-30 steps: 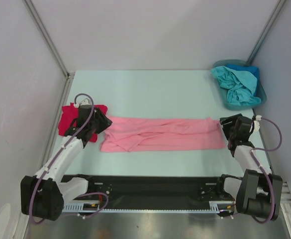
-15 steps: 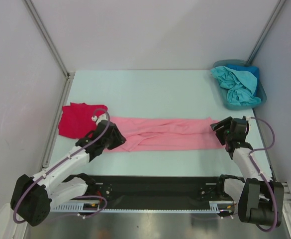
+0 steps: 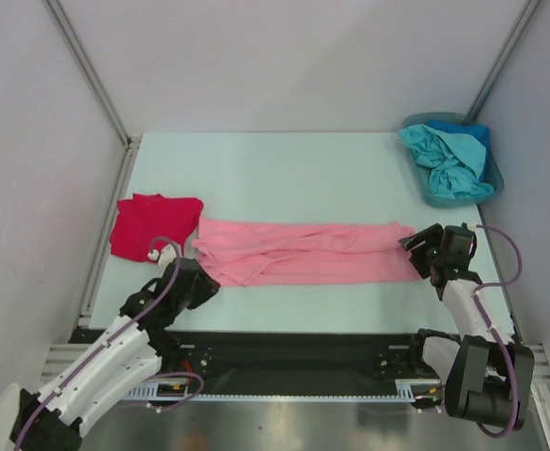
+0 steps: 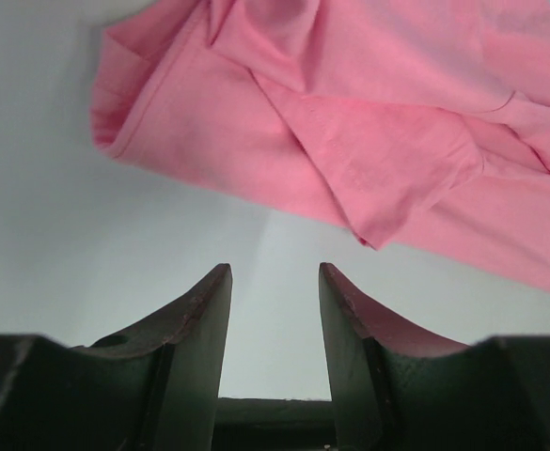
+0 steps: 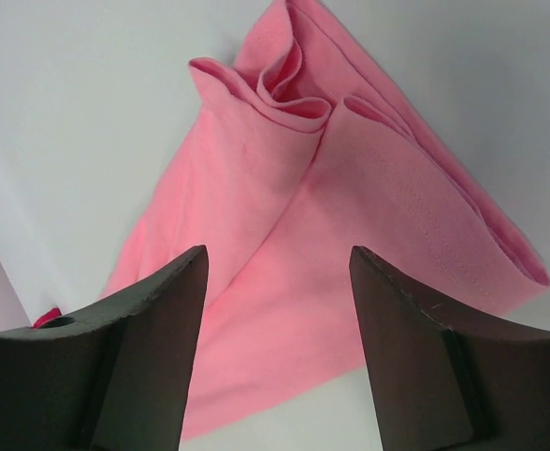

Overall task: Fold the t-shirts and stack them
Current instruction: Fold the tshirt

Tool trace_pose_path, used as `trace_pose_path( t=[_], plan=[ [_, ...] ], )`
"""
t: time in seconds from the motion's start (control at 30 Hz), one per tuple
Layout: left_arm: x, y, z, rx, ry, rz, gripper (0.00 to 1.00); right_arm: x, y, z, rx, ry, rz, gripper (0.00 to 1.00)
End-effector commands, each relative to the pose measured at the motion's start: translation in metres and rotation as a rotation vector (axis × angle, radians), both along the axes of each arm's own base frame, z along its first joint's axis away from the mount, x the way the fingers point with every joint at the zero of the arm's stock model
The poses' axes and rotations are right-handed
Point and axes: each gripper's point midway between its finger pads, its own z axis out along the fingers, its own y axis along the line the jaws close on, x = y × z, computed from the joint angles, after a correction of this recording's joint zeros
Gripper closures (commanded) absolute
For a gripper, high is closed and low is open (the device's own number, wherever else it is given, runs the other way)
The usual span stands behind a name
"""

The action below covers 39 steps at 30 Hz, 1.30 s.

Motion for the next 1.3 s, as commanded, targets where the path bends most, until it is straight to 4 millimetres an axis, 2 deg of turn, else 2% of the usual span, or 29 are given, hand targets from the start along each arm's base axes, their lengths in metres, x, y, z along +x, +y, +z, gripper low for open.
trace_pose_path(
  t=[0.0, 0.13, 0.2, 0.3, 0.33, 0.4, 0.43, 0.5, 0.77, 0.93, 1.07, 1.27],
  plan=[
    [-0.014, 0.009, -0.007, 0.006, 0.019, 0.051, 0.52, 0.004, 0.002, 0.012, 0.007, -0.039, 0.029, 0.32],
    [-0.018, 0.011, -0.018, 0.011, 0.052, 0.093, 0.52, 0.004, 0.006, 0.012, 0.03, -0.041, 0.044, 0.3],
    [-0.014, 0.011, -0.018, -0.001, 0.037, 0.109, 0.52, 0.003, 0.008, 0.012, 0.036, -0.044, 0.053, 0.26],
    [-0.006, 0.003, -0.016, -0.066, -0.022, 0.111, 0.5, 0.0, 0.009, 0.011, 0.056, -0.05, 0.06, 0.24],
    [-0.007, 0.003, -0.022, -0.077, -0.027, 0.11, 0.5, -0.002, 0.008, 0.008, 0.063, -0.047, 0.053, 0.24],
    [0.001, -0.005, -0.015, -0.15, -0.097, 0.111, 0.5, -0.004, 0.008, 0.007, 0.076, -0.055, 0.056, 0.23],
    [-0.001, -0.005, -0.022, -0.154, -0.098, 0.11, 0.5, -0.007, 0.005, 0.003, 0.081, -0.049, 0.044, 0.23],
    [0.005, -0.008, -0.017, -0.191, -0.144, 0.112, 0.49, -0.008, 0.003, 0.005, 0.088, -0.071, 0.04, 0.23],
    [0.007, -0.005, -0.027, -0.126, -0.105, 0.113, 0.48, -0.02, -0.008, -0.004, 0.084, -0.046, -0.004, 0.23],
    [0.009, 0.0, -0.026, -0.114, -0.122, 0.137, 0.48, -0.019, -0.021, 0.01, 0.033, -0.037, -0.045, 0.23],
    [0.009, 0.007, -0.025, -0.095, -0.129, 0.163, 0.48, -0.028, -0.036, 0.006, -0.003, 0.033, -0.139, 0.23],
    [0.011, 0.014, -0.023, -0.078, -0.143, 0.198, 0.48, -0.042, -0.033, -0.003, 0.001, 0.038, -0.147, 0.23]
  ],
)
